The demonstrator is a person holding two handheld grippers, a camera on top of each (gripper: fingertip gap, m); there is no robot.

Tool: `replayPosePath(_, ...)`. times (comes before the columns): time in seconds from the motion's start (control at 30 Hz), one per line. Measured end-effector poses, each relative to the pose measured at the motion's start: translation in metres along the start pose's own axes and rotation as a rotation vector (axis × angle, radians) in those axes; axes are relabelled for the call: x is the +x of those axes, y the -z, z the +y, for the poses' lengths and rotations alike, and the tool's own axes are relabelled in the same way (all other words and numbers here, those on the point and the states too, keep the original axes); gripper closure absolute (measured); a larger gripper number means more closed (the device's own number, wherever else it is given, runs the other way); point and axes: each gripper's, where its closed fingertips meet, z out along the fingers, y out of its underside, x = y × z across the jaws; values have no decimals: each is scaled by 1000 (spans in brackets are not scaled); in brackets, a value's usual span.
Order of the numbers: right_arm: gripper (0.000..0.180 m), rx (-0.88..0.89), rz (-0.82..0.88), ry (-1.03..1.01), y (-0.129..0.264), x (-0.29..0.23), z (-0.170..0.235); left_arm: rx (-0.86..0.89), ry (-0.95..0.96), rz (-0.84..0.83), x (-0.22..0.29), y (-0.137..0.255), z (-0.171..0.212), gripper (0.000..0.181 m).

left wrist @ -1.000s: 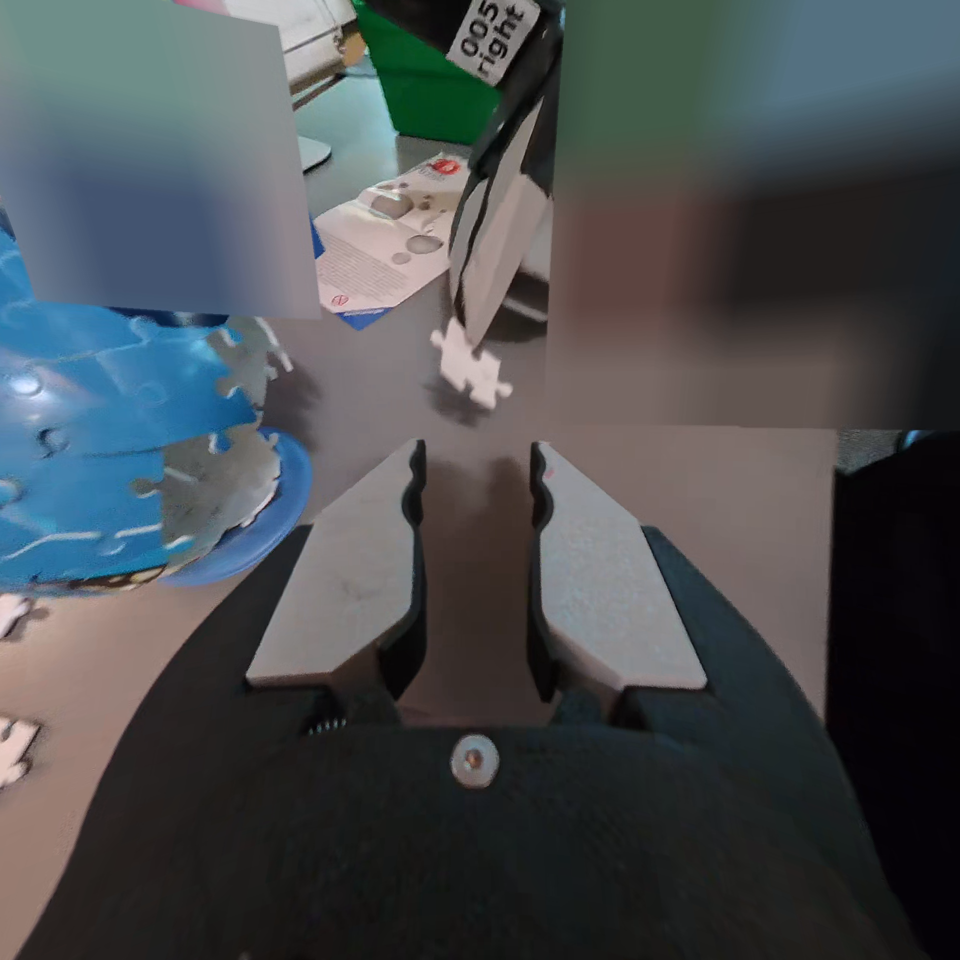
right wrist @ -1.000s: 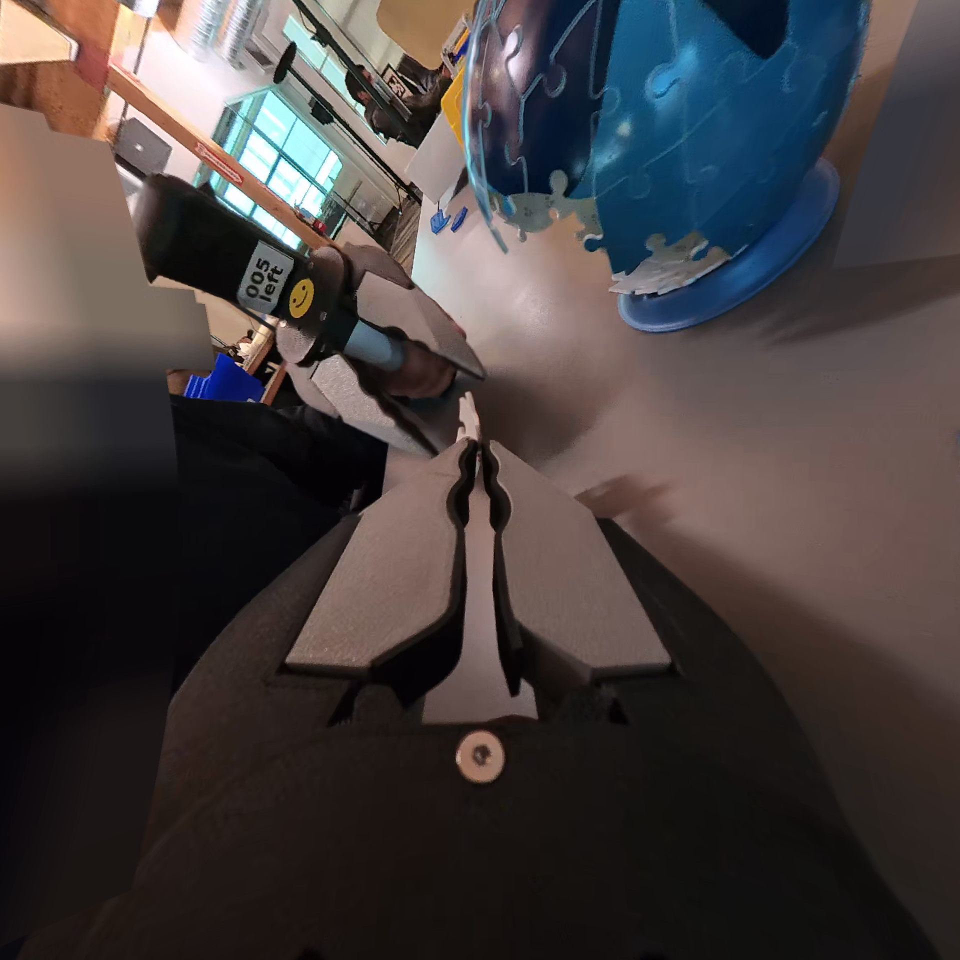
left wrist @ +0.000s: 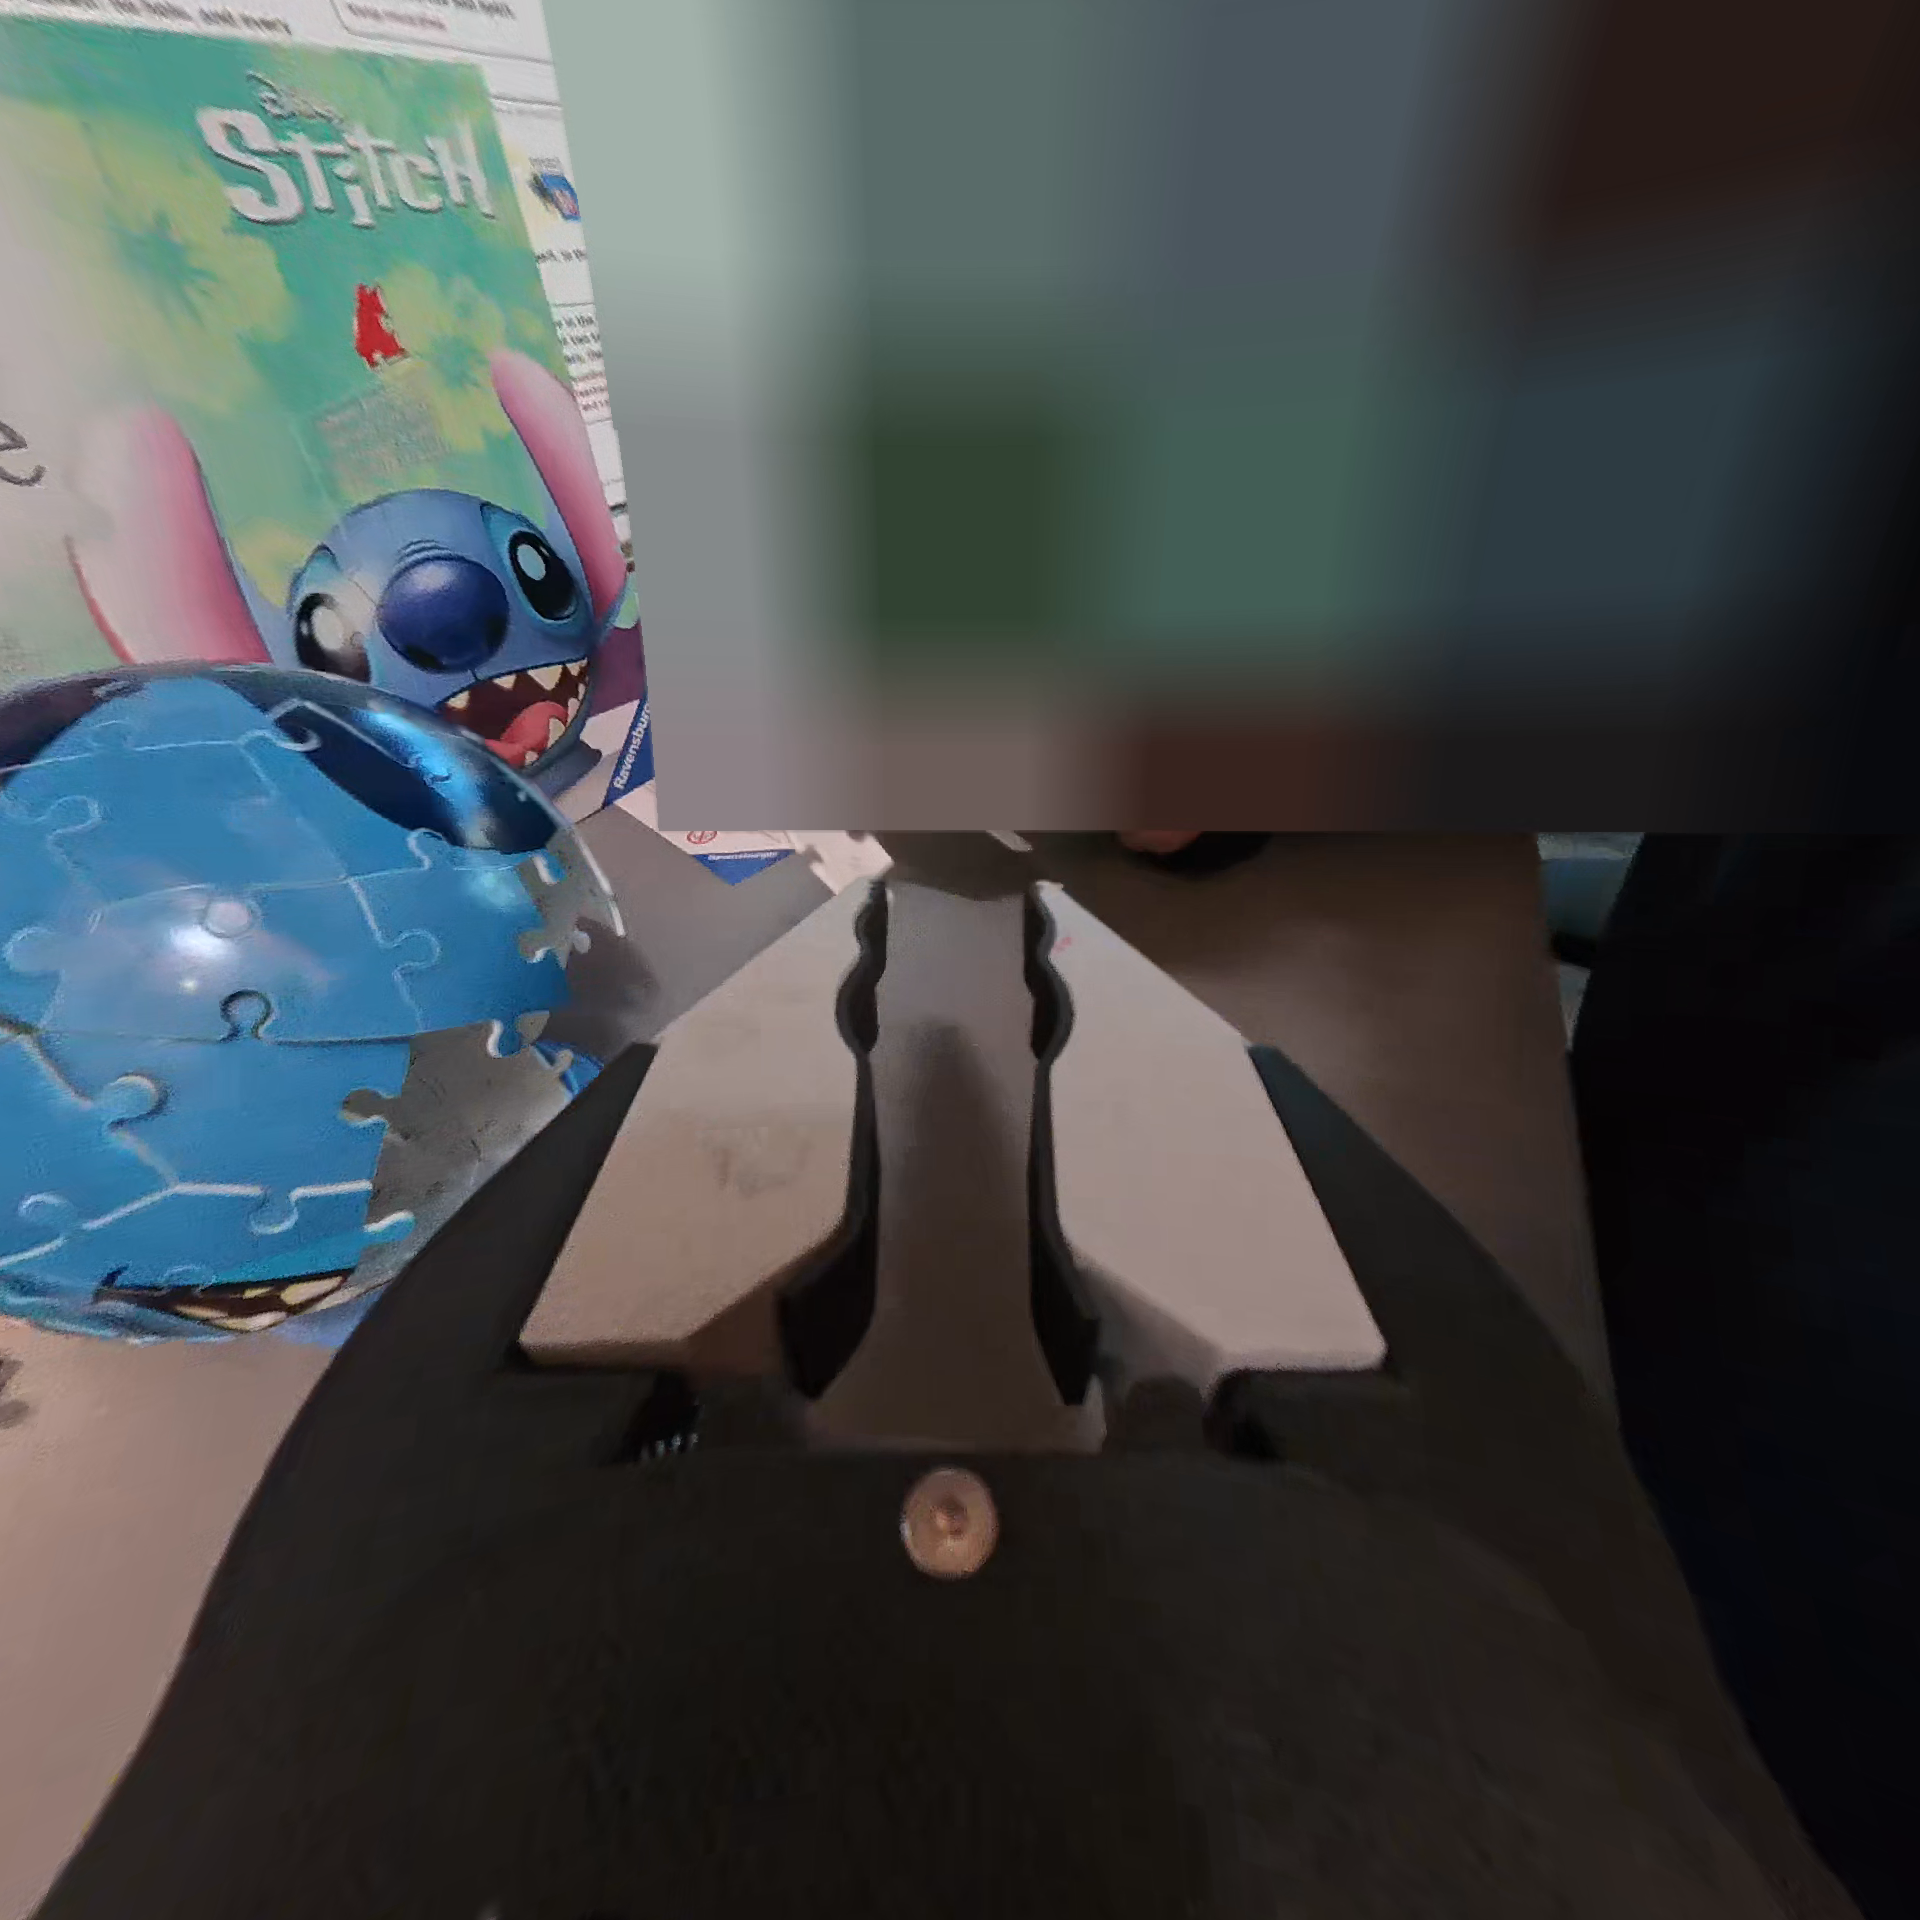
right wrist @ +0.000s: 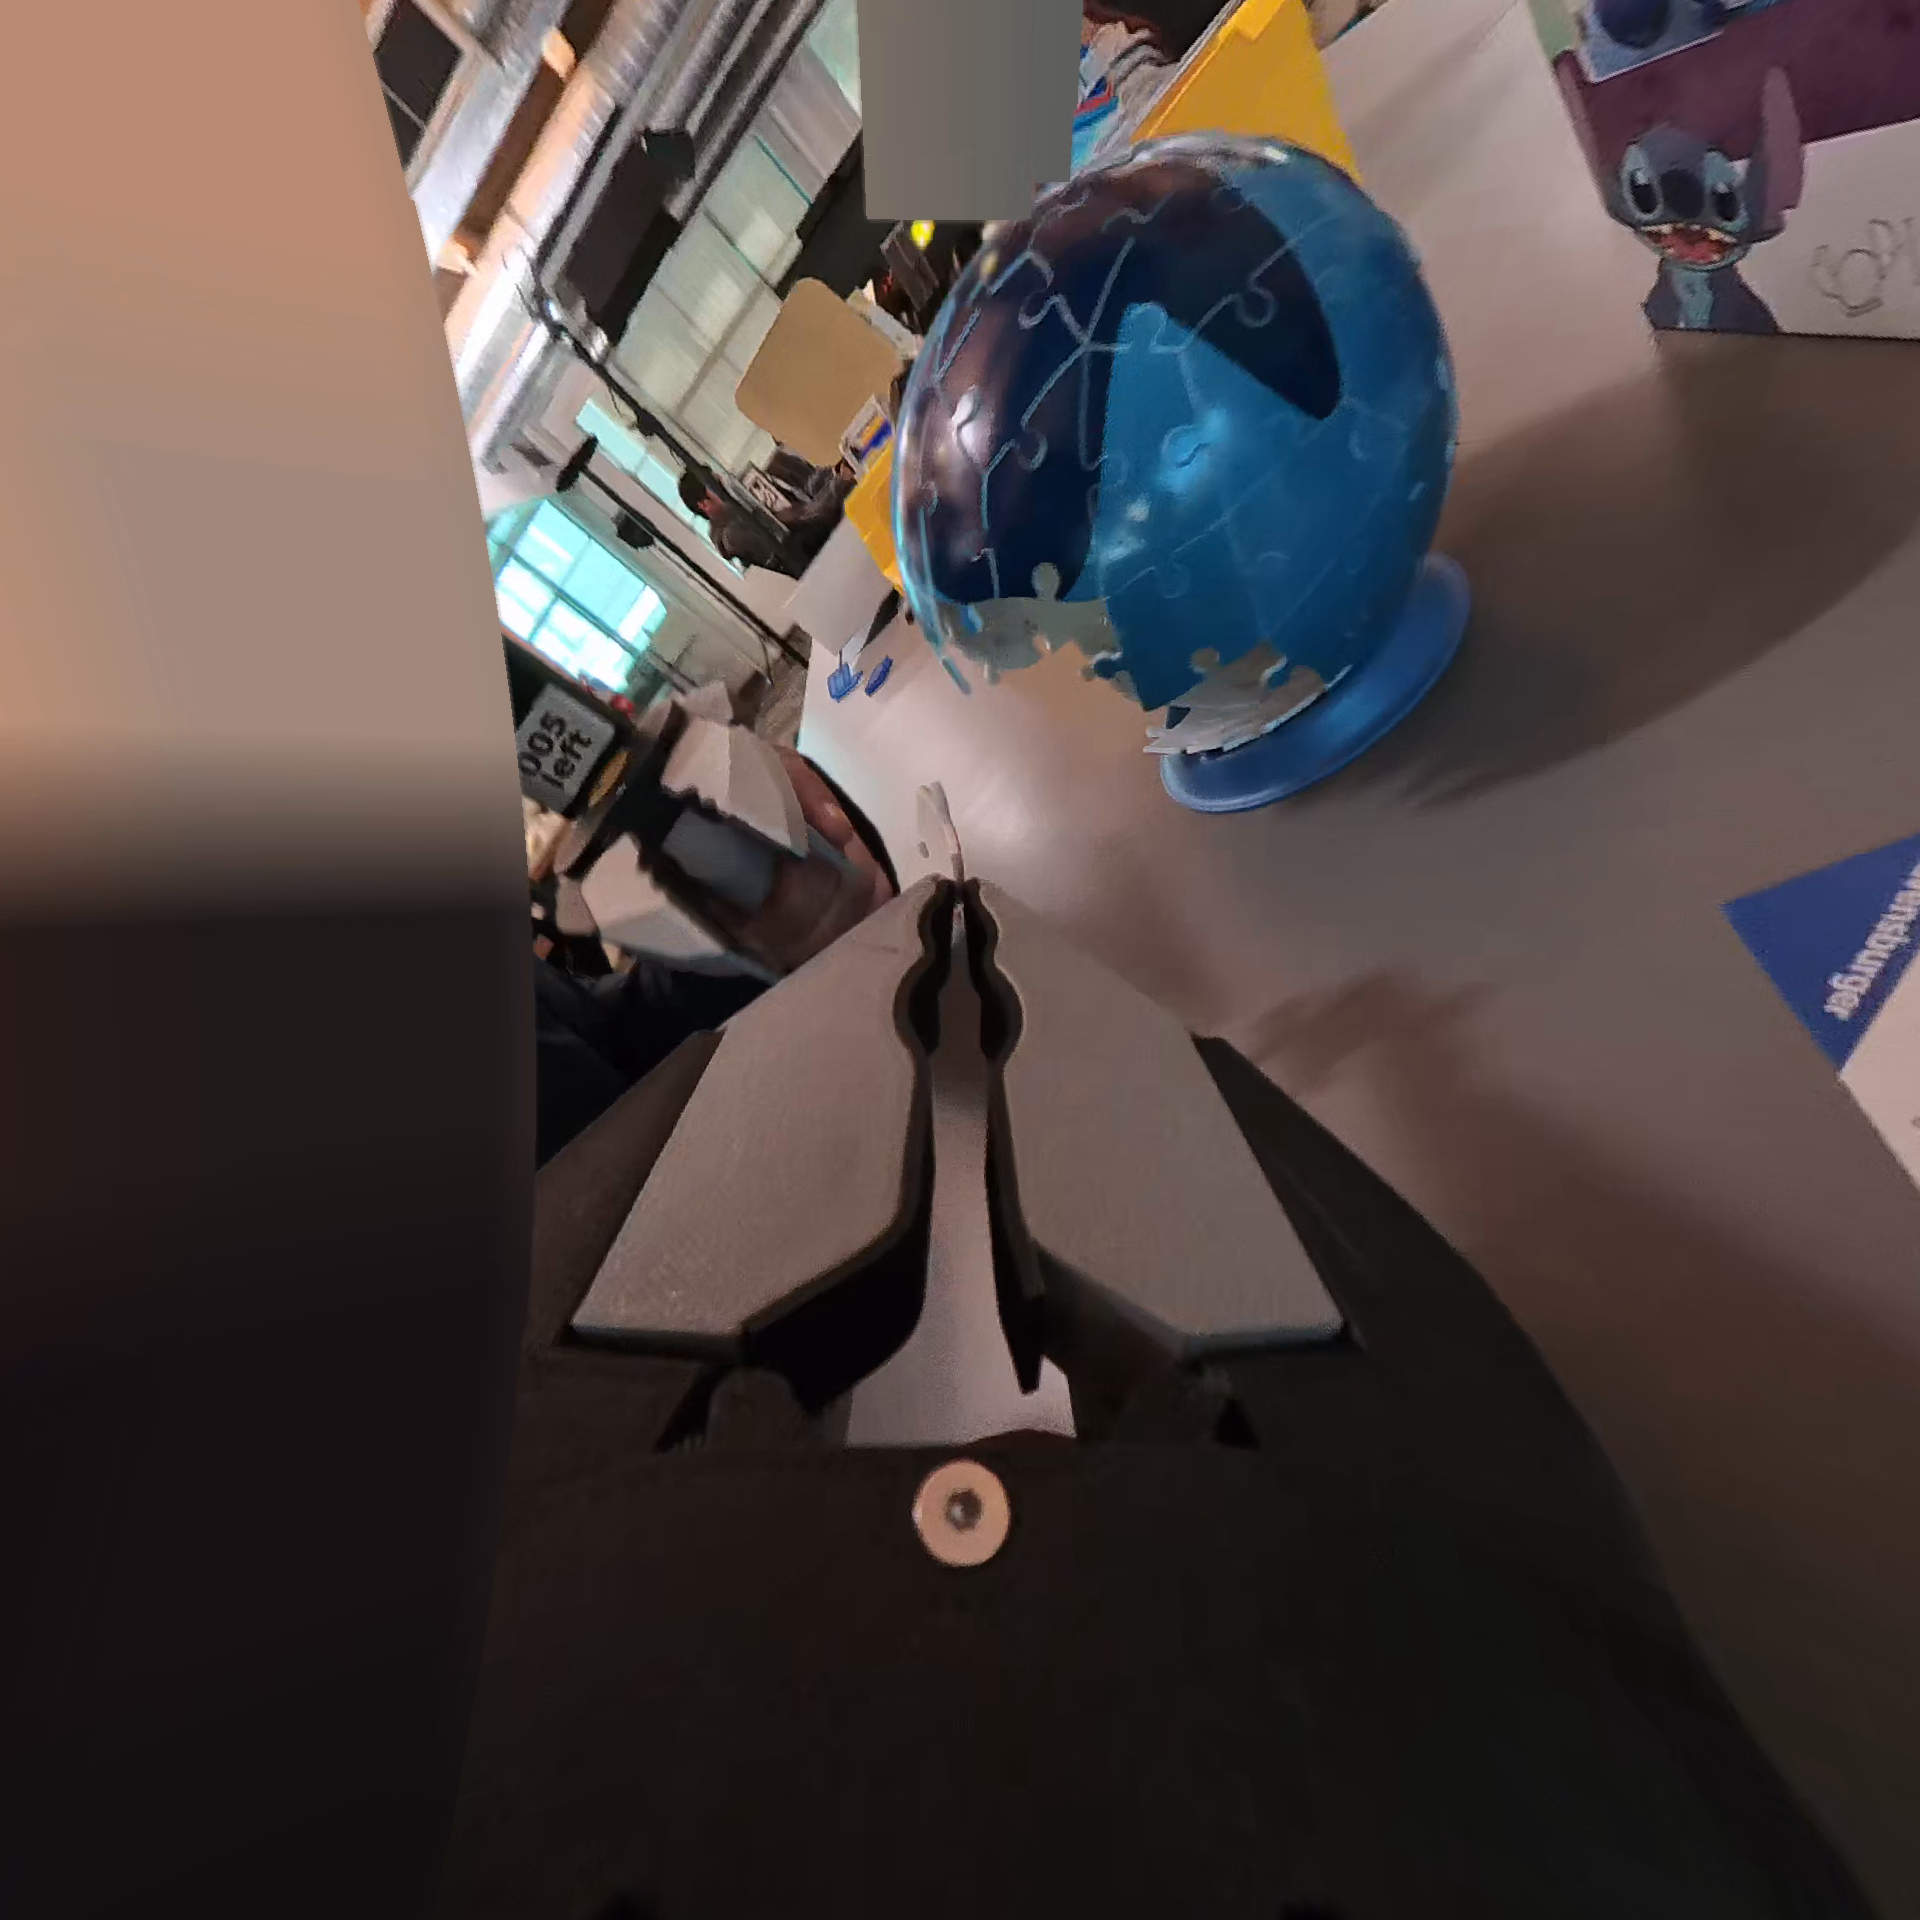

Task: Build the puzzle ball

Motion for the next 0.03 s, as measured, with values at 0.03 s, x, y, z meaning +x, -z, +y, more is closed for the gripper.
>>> replayPosePath(0.03,180,22,-9,-22,1,1,-3,-14,3,6,0,-2,2,155)
